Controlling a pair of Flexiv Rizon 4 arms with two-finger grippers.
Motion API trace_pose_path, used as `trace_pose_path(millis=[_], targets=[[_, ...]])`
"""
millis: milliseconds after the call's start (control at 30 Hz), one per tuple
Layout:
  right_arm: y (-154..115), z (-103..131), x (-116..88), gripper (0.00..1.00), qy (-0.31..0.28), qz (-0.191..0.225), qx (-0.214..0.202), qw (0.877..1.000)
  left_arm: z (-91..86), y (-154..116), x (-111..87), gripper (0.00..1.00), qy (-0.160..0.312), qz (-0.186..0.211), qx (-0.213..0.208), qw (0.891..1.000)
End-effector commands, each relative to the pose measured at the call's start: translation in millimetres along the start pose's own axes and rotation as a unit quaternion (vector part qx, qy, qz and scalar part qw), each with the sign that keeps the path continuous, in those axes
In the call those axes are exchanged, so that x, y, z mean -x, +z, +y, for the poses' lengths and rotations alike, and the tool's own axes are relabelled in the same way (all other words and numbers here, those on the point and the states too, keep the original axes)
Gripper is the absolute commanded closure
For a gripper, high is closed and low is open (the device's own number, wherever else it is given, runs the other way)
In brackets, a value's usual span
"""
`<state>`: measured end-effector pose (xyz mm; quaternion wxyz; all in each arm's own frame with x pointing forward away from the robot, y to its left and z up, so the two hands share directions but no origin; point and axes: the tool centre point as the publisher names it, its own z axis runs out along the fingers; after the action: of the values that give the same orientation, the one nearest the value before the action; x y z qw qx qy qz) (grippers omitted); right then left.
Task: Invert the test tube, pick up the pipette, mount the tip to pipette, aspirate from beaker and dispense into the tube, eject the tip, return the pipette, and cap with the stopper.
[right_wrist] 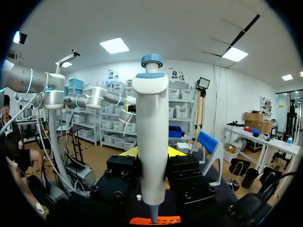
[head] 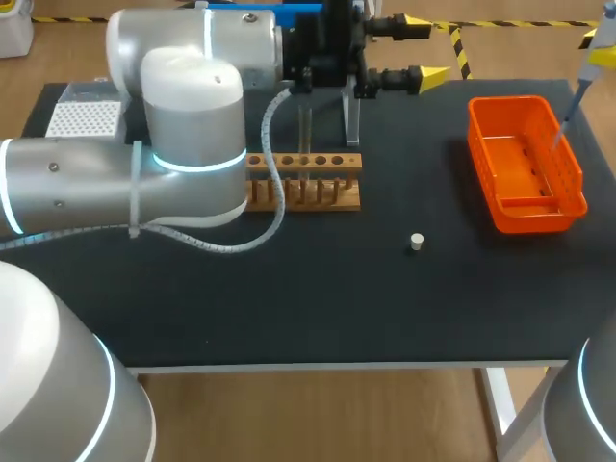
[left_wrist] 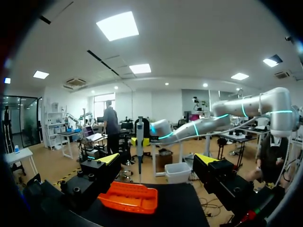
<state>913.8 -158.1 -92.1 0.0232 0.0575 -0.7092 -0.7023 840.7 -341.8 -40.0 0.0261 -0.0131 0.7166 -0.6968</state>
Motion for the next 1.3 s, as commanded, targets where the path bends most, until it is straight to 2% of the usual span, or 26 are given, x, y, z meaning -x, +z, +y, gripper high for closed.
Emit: trace_pose_path(millis=[33,233,367,533,567,600,1167,1300], targets=[[3,1,-6,1.00,0.004,-0.015,0.003,1.000,-3.5,17,2.6,0.00,0.000,0.000,-0.002,1.000],[2,1,-6,1.00,0.008,-0.018,0.004,1.000,-9.2,32,5.8,0.00,0.006,0.017,-0.006,1.000],[2,1,-6,1.00,0.009,-0.019,0.004,1.000,-12.4,43,6.4,0.00,0.011,0.041,-0.010,0.999],[2,1,-6,1.00,0.009,-0.019,0.004,1.000,-12.4,43,6.4,0.00,0.011,0.041,-0.010,0.999],[2,1,-6,1.00,0.009,-0.019,0.004,1.000,-12.4,43,6.4,0.30,0.011,0.041,-0.010,0.999],[2,1,-6,1.00,0.009,-0.019,0.004,1.000,-12.4,43,6.4,1.00,0.011,0.041,-0.010,0.999],[2,1,-6,1.00,0.009,-0.019,0.004,1.000,-12.4,43,6.4,1.00,0.011,0.041,-0.010,0.999],[2,1,-6,1.00,0.009,-0.019,0.004,1.000,-20.9,65,13.9,1.00,0.025,0.054,-0.011,0.998]])
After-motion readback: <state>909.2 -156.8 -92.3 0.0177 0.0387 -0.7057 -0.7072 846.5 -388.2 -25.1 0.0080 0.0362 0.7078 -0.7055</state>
